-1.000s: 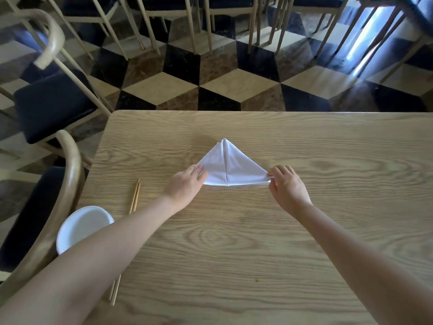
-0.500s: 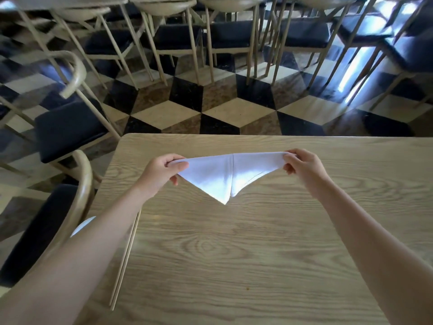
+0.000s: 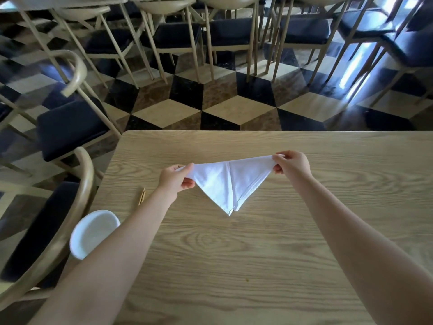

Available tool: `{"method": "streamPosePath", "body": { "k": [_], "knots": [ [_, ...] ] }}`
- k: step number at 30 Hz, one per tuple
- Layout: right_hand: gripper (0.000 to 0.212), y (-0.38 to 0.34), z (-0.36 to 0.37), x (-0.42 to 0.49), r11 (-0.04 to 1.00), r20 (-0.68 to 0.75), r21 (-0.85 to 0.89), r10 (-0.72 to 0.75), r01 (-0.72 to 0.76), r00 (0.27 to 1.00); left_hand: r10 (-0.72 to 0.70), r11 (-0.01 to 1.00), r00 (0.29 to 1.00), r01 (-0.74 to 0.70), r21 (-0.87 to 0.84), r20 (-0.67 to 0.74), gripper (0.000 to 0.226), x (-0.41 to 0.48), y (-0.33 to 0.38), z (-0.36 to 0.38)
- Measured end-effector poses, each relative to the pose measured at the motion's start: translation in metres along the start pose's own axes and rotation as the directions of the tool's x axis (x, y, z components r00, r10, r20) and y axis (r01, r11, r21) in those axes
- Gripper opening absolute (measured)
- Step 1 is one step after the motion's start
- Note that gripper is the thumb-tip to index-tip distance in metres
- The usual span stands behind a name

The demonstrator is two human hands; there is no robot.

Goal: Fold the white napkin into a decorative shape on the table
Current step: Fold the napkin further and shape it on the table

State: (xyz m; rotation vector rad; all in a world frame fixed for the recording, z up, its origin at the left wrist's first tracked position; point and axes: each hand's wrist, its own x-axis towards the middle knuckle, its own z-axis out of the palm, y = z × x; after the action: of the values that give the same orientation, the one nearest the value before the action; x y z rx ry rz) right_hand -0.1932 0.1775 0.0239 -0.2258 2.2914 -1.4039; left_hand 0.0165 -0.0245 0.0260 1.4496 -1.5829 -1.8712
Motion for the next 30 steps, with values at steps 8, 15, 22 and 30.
{"method": "streamPosePath", "body": {
  "k": [8, 15, 22, 30],
  "knots": [
    [0.007, -0.058, 0.042, -0.05, 0.93, 0.125, -0.148, -0.32, 0.336, 0.939, 0.009, 0.988, 0.989, -0.032, 0.152, 0.147, 0.014, -0.017, 0.032, 0.017],
    [0.019, -0.072, 0.087, -0.07, 0.908, 0.319, -0.185, -0.306, 0.376, 0.897, -0.082, 0.966, 0.973, 0.025, 0.258, 0.214, 0.043, -0.021, 0.046, 0.03],
    [0.026, -0.042, 0.071, -0.06, 0.968, 0.606, 0.014, -0.207, 0.25, 0.768, -0.158, 0.961, 0.976, 0.118, 0.249, 0.149, 0.014, -0.017, 0.037, 0.02],
    [0.03, 0.047, 0.042, -0.052, 0.949, 0.515, 0.109, 0.202, -0.297, 0.833, 0.165, 0.967, 0.888, -0.232, 0.107, 0.43, 0.028, -0.029, 0.024, 0.007]
  ]
}}
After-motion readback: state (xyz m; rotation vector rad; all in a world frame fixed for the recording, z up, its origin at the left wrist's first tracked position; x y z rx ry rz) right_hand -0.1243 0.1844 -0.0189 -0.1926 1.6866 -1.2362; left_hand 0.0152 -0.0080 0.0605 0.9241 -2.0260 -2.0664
